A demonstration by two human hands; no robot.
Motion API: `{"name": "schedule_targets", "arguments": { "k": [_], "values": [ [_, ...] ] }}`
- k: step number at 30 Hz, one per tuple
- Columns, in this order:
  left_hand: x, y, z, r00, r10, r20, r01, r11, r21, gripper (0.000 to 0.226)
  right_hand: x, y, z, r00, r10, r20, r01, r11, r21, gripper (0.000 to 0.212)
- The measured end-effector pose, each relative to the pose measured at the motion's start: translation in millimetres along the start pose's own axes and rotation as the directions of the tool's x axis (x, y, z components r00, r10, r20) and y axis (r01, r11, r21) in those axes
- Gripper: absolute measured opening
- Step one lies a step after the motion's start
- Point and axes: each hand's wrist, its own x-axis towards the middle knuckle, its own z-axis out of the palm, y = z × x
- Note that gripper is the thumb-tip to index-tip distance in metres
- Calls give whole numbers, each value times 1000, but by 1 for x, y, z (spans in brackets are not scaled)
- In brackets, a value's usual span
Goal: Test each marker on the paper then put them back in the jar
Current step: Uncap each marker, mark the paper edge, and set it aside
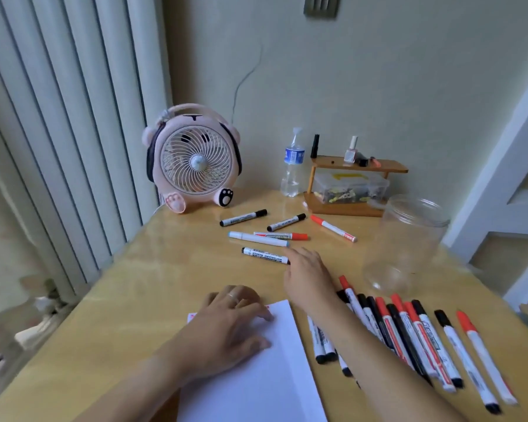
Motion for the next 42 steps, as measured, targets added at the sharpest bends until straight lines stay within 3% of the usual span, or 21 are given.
{"name": "schedule_targets", "arguments": {
  "k": [3,9,10,12,13,15,17,19,22,26,28,31,33,34,36,39,42],
  "values": [
    [2,11,11,999,30,-17,-31,1000,-5,39,17,4,13,994,35,103,-24,994,-109,54],
    [-3,14,9,987,2,-160,-12,998,-63,34,17,-3,4,993,69,-98,-89,972,-219,26],
    [-3,12,6,977,-31,-211,11,995,-95,30,11,-5,-1,984,52,-169,-84,979,-184,23],
    [-2,7,2,947,-110,-301,58,982,-178,25,-8,-14,-14,970,94,-224,-81,995,65,16],
    [-1,4,-1,931,-154,-330,84,973,-217,26,-17,-20,-19,975,148,-163,-105,963,247,11],
    [-1,0,-5,917,-205,-343,117,959,-258,29,-39,-36,-26,974,211,82,-220,797,562,6],
    [-4,0,-6,934,-193,-301,118,961,-251,34,-59,-48,-26,957,182,225,-289,608,739,8],
    [-5,3,-4,955,-140,-260,92,978,-190,32,-73,-56,-27,947,112,302,-320,445,837,5],
    [-6,3,0,957,-104,-269,82,992,-91,17,-82,-55,-29,937,17,349,-335,325,884,7],
    [-7,-5,-9,946,-106,-308,120,992,29,19,-80,-44,-40,953,133,274,-296,190,936,14],
    [-8,-8,-16,959,-77,-272,91,995,39,19,-78,-32,-51,961,82,264,-276,305,911,14],
    [-11,-8,-21,981,13,-194,4,996,86,26,-78,-19,-64,948,-80,308,-167,698,696,11],
    [-13,-3,-21,990,50,-129,-40,996,76,37,-84,-21,-66,942,-156,298,-1,886,464,10],
    [-13,0,-20,993,61,-98,-55,996,66,41,-88,-26,-64,933,-210,293,89,922,377,6],
    [-14,5,-16,996,71,-56,-69,997,37,46,-97,-42,-58,907,-288,307,218,946,241,19],
    [-15,5,-15,997,58,-55,-59,998,-21,46,-106,-59,-48,915,-257,312,231,966,117,24],
    [-16,2,-18,991,92,-93,-92,996,3,26,-107,-66,-46,926,-246,288,238,969,62,25]
  ]
}}
